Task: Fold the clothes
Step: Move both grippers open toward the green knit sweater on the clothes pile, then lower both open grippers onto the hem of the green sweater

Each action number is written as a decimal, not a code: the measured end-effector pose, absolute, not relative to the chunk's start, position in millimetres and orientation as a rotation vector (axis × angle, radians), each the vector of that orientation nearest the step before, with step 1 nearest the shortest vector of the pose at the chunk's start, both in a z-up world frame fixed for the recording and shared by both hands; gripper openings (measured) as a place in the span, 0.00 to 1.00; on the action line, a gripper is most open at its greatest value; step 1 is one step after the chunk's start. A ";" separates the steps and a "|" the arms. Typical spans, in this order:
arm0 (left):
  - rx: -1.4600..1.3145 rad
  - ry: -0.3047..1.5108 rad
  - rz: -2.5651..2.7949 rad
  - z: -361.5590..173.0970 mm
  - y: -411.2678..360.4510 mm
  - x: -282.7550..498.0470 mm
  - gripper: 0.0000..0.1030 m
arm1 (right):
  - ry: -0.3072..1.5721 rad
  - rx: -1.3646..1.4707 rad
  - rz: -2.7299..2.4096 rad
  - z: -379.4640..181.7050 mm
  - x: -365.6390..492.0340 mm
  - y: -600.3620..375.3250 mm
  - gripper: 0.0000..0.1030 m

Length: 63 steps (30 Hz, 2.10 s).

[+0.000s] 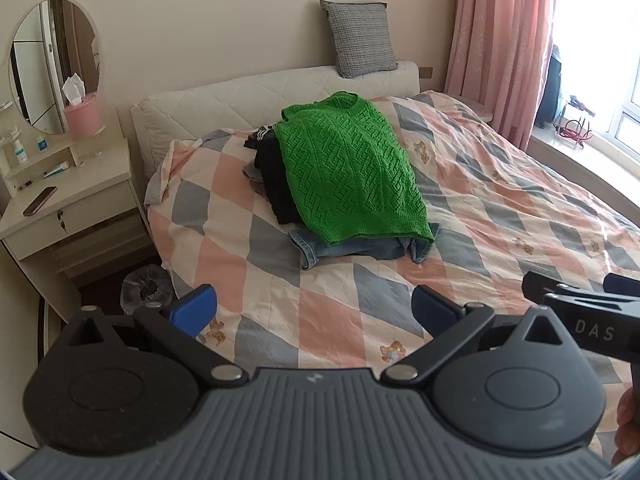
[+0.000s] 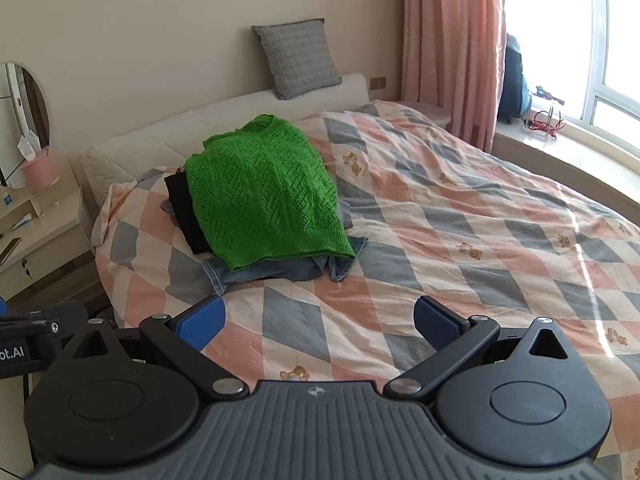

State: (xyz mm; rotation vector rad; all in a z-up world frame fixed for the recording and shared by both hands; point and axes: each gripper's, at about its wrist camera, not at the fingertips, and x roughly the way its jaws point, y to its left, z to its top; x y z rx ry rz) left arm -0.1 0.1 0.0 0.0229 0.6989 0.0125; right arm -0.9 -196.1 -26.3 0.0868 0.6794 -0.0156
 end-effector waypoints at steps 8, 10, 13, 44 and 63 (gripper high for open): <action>0.028 0.708 0.012 2.0 1.5 0.0 1.00 | 0.680 0.087 -0.014 -28.1 -1.4 -195.4 1.00; 0.028 0.713 0.010 4.3 0.3 0.8 1.00 | 0.680 0.087 -0.013 -28.5 -1.5 -195.2 1.00; 0.023 0.708 0.001 4.1 3.6 -2.3 1.00 | 0.680 0.087 -0.013 -29.2 -1.7 -195.0 1.00; 0.064 0.768 -0.027 -5.1 15.3 40.1 1.00 | 0.723 0.099 -0.032 -37.2 39.4 -183.3 1.00; 0.128 0.869 -0.144 -15.6 7.8 187.2 0.99 | 0.818 0.165 -0.120 -48.3 167.0 -188.5 1.00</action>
